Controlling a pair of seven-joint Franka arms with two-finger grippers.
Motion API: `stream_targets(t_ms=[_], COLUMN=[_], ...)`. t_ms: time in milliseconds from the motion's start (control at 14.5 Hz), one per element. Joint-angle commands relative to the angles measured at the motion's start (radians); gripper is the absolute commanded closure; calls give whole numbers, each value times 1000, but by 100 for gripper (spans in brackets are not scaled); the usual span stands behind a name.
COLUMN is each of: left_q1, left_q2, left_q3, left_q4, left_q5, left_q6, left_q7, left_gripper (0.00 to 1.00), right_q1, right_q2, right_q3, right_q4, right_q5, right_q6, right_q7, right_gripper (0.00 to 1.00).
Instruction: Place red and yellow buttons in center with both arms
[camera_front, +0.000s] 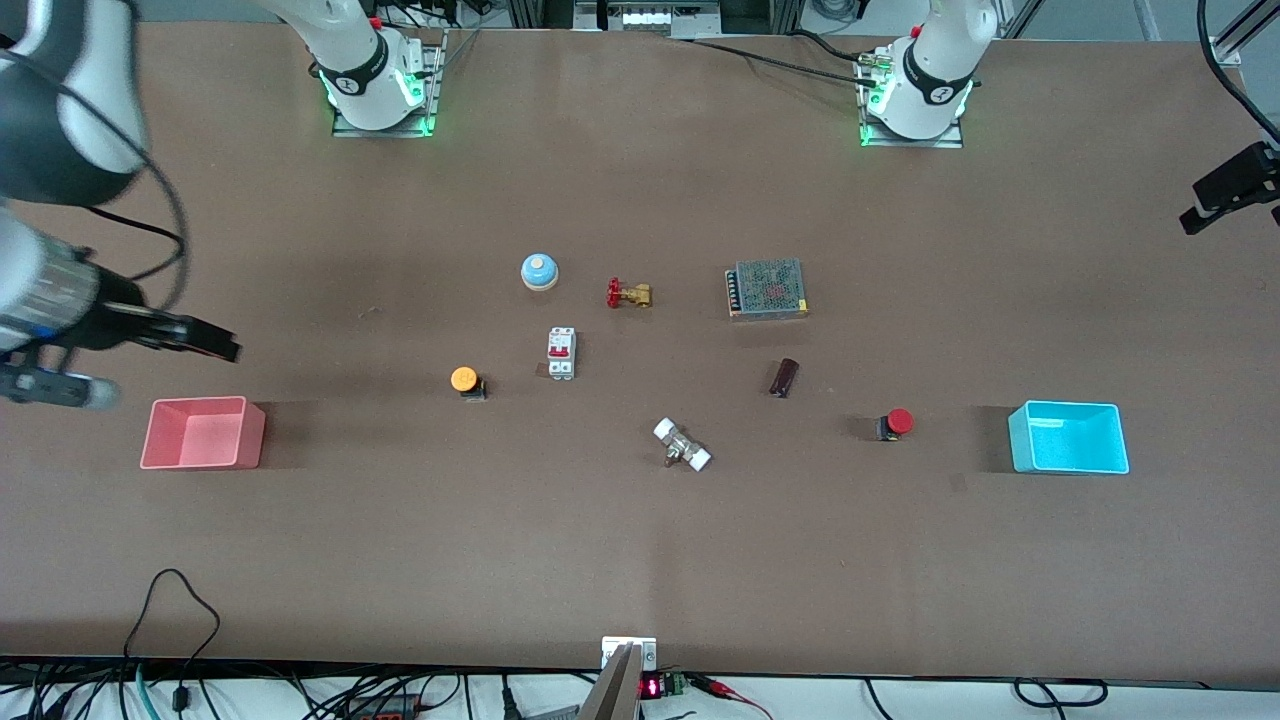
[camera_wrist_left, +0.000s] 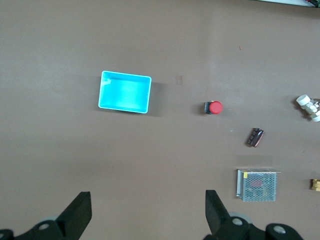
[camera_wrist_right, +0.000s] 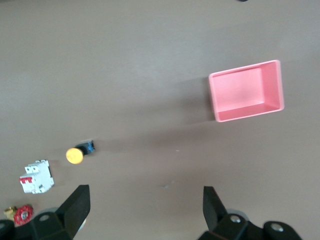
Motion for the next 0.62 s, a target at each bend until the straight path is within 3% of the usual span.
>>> stream_targets(t_ms=[0, 206, 550], left_q1=[8, 8, 10], left_q2=[21, 24, 9], left_q3=[-4, -4, -10], left_q4=[27, 22, 25], left_q5=[-27, -33, -33], left_q6=[-7, -14, -44], left_q7=[34, 32, 29], left_gripper=[0, 0, 0], right_q1=[-110, -263, -259], right_q2=[-67, -122, -197], right_q3=[99, 253, 266], right_q4=[-34, -79, -162], right_q5=[-41, -125, -177], right_q6=[-20, -24, -46], right_q7=[-32, -35, -99], right_gripper=[0, 0, 0])
